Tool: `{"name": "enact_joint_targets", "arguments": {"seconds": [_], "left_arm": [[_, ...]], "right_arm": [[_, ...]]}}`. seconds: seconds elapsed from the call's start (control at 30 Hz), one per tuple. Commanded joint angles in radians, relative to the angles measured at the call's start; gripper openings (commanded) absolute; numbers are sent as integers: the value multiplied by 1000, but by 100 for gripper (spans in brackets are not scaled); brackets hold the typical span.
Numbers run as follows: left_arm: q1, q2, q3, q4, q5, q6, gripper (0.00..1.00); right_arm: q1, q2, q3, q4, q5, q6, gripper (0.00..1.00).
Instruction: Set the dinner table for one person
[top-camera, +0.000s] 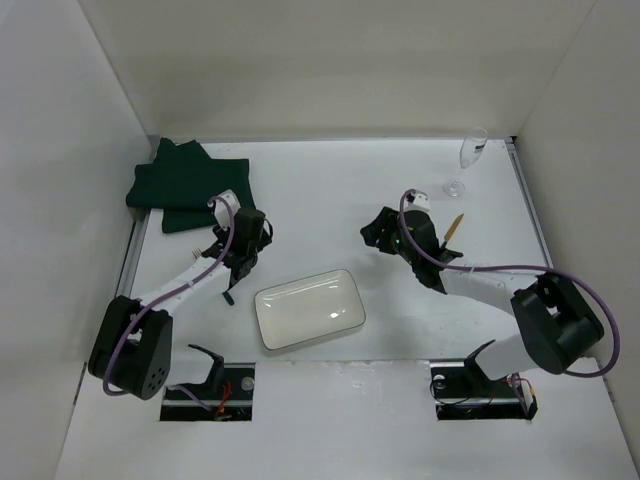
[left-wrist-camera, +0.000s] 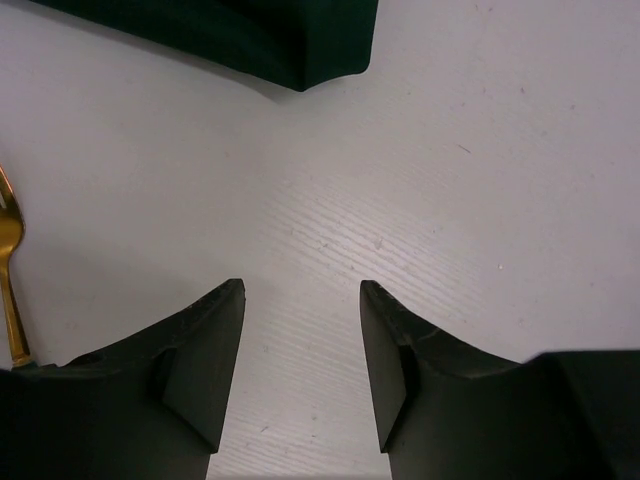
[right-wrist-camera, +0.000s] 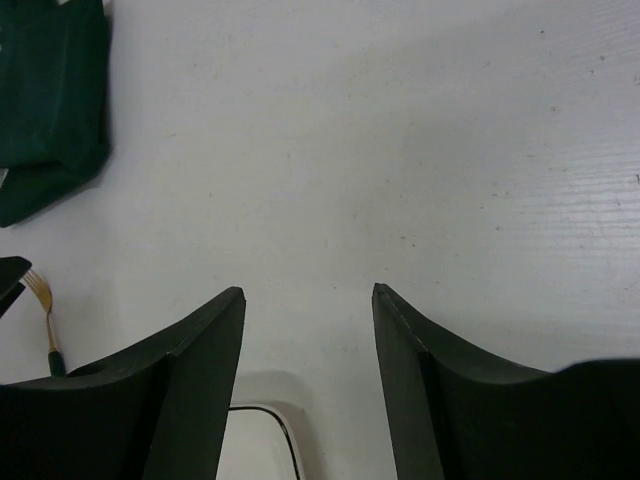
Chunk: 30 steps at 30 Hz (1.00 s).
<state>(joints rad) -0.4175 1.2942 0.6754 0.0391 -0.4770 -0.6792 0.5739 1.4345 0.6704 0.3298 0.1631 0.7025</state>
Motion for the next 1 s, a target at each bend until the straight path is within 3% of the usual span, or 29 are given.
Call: {"name": "enact_joint_targets", "arguments": {"seconds": [0.0,0.23,0.3,0.33,0.4,0.47,0.6,0.77,0.97], "left_arm": [[3,11,24,10,-20,24,51],[7,60,79,65,-72,64,50],[4,88,104,70,-119,87,50],[7,102,118,70,-145,92,50],[22,144,166,64,-179,93,53],[45,177,193,70,-184,84,55],[99,273,286,62,-175,59,55],[108,369,369,116,-316,148,56],[148,488,476,110,-221,165,56]], "right_arm": [[-9,6,4,77,-19,6,61],[-12,10,4,78,-23,6,56],[-9,10,11,78,-43,3,40],[-9,9,12,80,-43,-3,24],[-9,18,20,69,-48,-5,9],[-9,21,26,61,-56,-3,8],[-1,18,24,67,-45,-14,12],[-1,17,15,74,-37,-14,40],[-1,17,18,75,-30,-14,51]]}}
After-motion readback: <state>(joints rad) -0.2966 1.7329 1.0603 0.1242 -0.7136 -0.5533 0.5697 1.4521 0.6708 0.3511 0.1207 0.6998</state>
